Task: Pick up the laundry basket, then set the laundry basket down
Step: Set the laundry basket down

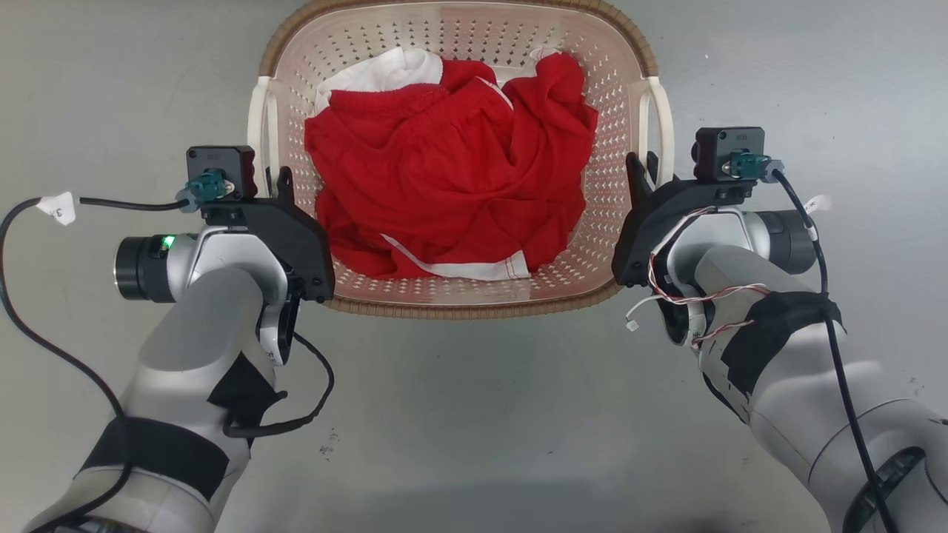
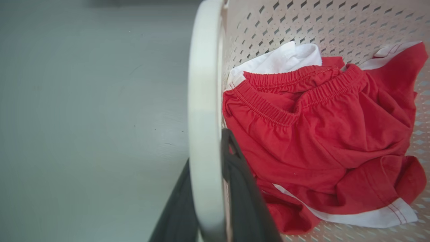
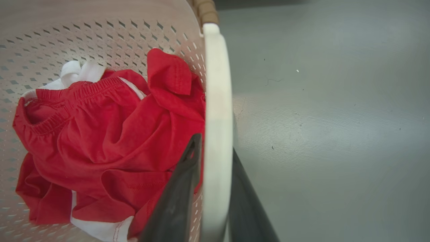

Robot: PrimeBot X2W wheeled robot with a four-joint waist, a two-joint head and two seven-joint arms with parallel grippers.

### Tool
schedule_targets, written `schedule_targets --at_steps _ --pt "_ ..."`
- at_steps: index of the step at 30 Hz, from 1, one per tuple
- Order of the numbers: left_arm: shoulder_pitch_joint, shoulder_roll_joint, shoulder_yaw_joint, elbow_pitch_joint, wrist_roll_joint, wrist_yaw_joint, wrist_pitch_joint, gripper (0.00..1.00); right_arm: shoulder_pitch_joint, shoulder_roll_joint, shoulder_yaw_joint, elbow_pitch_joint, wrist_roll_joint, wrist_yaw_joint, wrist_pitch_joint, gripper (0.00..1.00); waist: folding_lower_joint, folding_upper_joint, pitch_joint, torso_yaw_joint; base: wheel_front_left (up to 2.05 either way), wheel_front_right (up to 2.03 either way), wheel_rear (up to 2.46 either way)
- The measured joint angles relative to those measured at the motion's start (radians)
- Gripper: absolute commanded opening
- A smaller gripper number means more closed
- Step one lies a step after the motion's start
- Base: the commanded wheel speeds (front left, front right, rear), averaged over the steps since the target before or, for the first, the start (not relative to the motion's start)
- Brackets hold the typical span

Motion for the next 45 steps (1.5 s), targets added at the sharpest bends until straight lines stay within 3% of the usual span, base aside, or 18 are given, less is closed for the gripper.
schedule_targets --at_steps 1,2,22,30,45 --pt "-0.003 0.0 -0.002 0.002 0.001 0.0 -0.003 0.78 0.0 0.0 0.002 0.0 0.0 0.0 -0.001 0.97 0.0 0.0 0.0 0.0 0.0 0.0 0.0" --pt "-0.004 0.0 -0.003 0.005 0.004 0.0 -0.005 1.0 0.0 0.002 0.003 -0.001 0.0 0.001 -0.004 1.0 0.0 -0.0001 0.0 -0.001 0.0 0.0 0.0" --pt "0.029 -0.007 -0.027 0.048 0.021 -0.017 -0.063 1.0 0.009 0.011 0.013 0.022 0.0 0.001 -0.044 1.0 0.0 0.0 -0.086 -0.005 0.0 0.0 0.0" --pt "0.08 -0.006 -0.021 0.044 0.02 -0.036 -0.132 1.0 0.037 0.011 0.026 0.017 -0.019 0.001 -0.077 1.0 0.0001 -0.0001 -0.173 -0.006 0.0 0.0 0.0" --pt "0.213 0.009 0.012 -0.025 0.019 -0.044 -0.15 1.0 0.159 0.011 -0.025 -0.07 -0.026 0.006 -0.089 1.0 0.0 -0.0001 -0.368 -0.011 0.0 0.0 0.0"
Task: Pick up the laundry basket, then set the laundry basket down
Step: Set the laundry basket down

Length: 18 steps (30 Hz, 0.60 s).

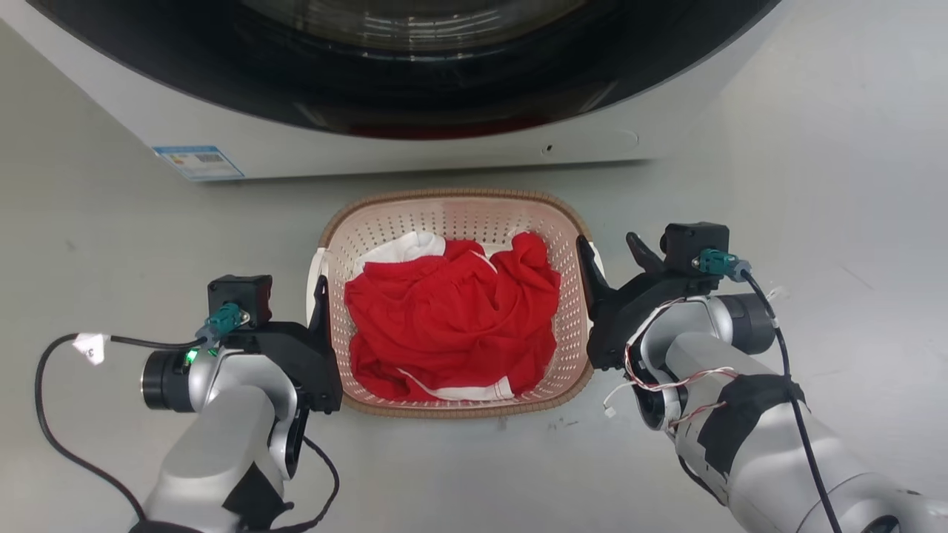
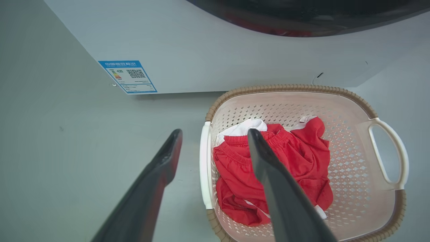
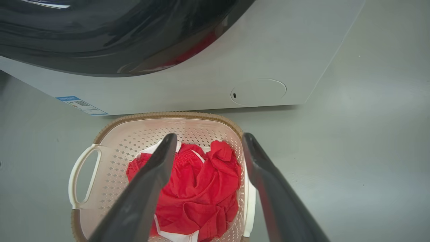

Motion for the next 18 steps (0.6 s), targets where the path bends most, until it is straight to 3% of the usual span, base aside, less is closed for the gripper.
schedule_targets --at_steps 8,18 --pt "0.125 0.016 0.023 -0.097 0.017 0.003 0.0 1.0 0.116 0.0 -0.087 -0.035 -0.008 0.0 0.0 1.0 -0.0001 -0.0001 -0.118 -0.003 0.0 0.0 0.0" --pt "0.344 0.045 0.053 -0.248 0.078 0.029 0.0 1.0 0.298 -0.007 -0.169 -0.081 -0.105 0.0 0.0 1.0 -0.0001 -0.0001 -0.282 0.0 0.0 0.0 0.0"
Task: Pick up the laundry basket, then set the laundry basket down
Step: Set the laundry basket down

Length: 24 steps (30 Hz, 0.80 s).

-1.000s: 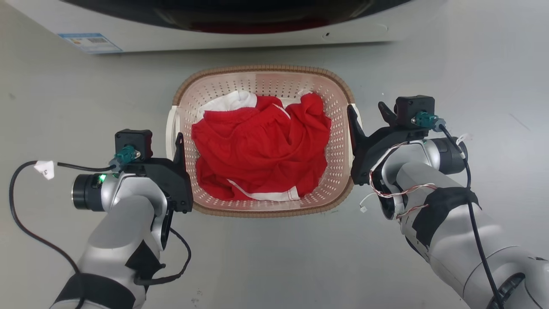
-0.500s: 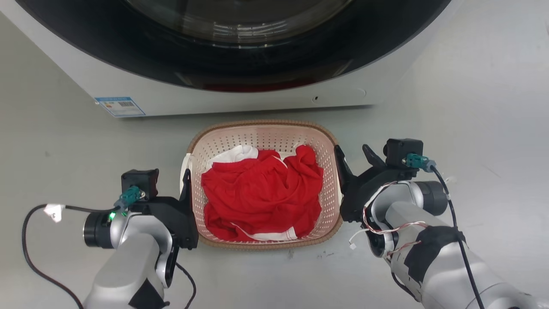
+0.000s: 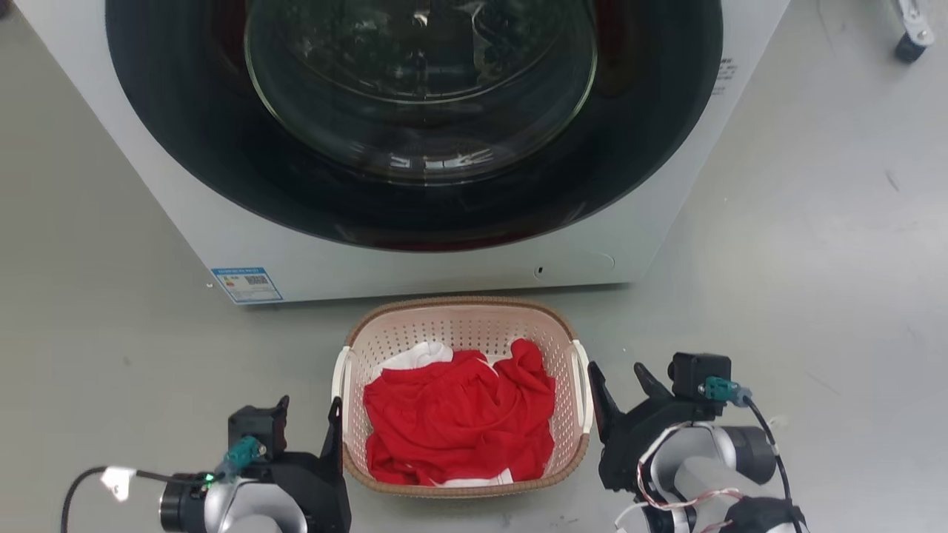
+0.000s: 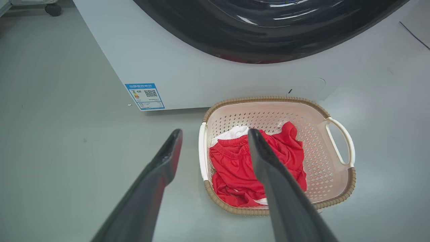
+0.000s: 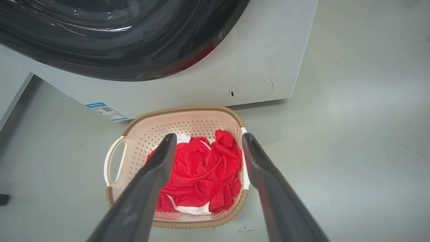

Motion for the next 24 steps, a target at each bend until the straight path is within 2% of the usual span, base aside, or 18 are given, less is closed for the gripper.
schedule_targets --at_steps 12,24 --pt "0.235 0.014 0.049 -0.215 0.071 0.026 0.0 1.0 0.197 -0.019 -0.122 -0.132 -0.12 0.0 0.0 1.0 0.0001 -0.0001 -0.164 0.004 0.0 0.0 0.0" --pt "0.452 0.034 0.13 -0.425 0.138 0.043 0.0 1.0 0.414 -0.03 -0.266 -0.309 -0.285 0.0 0.0 1.0 0.0 0.0 -0.272 -0.004 0.0 0.0 0.0"
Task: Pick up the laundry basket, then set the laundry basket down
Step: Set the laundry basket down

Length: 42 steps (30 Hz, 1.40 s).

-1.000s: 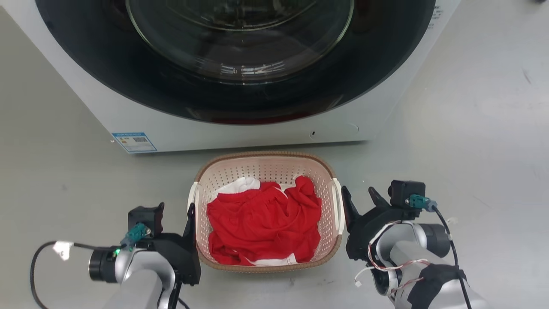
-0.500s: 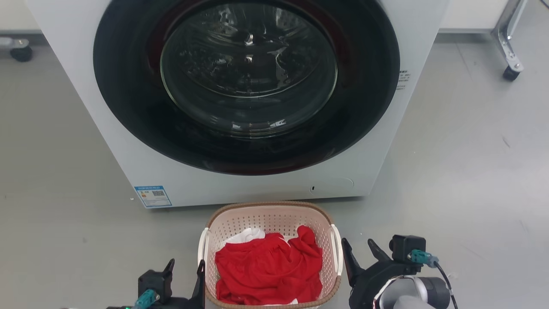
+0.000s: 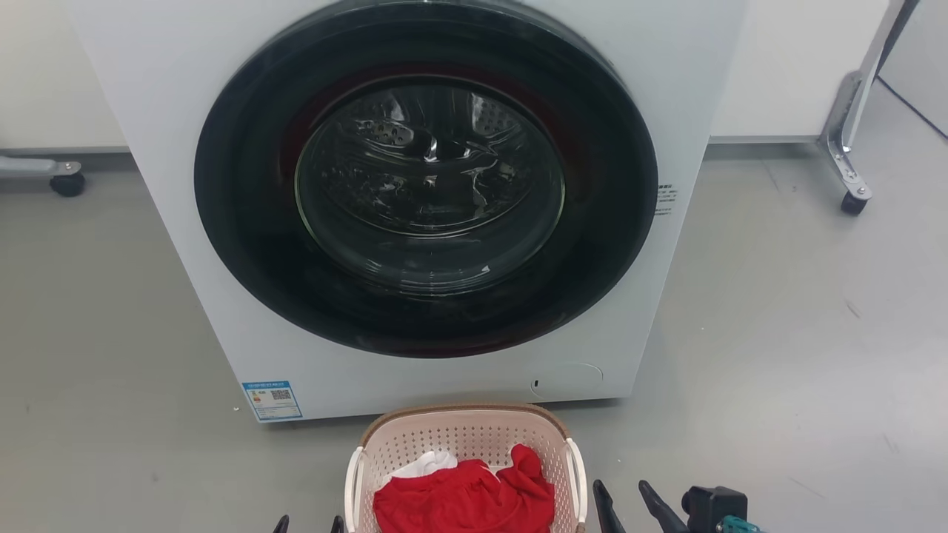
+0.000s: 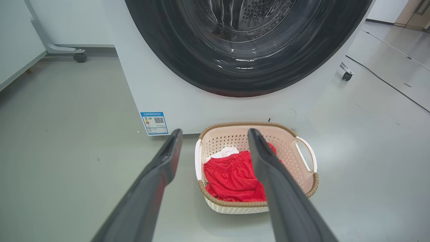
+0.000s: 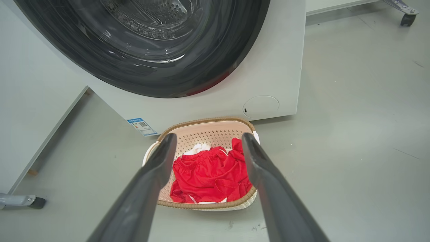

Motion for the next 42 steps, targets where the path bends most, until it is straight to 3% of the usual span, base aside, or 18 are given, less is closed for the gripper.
schedule_targets --at_steps 20,42 --pt "0.151 -0.052 0.138 -0.214 0.157 0.001 0.0 1.0 0.263 -0.005 -0.2 -0.325 -0.3 0.0 0.0 1.0 0.0001 0.0002 -0.026 -0.029 0.0 0.0 0.0" --pt "0.195 -0.076 0.18 -0.295 0.227 0.001 0.0 1.0 0.359 0.017 -0.292 -0.492 -0.441 0.0 0.0 1.0 0.0003 0.0002 0.001 -0.037 0.0 0.0 0.0"
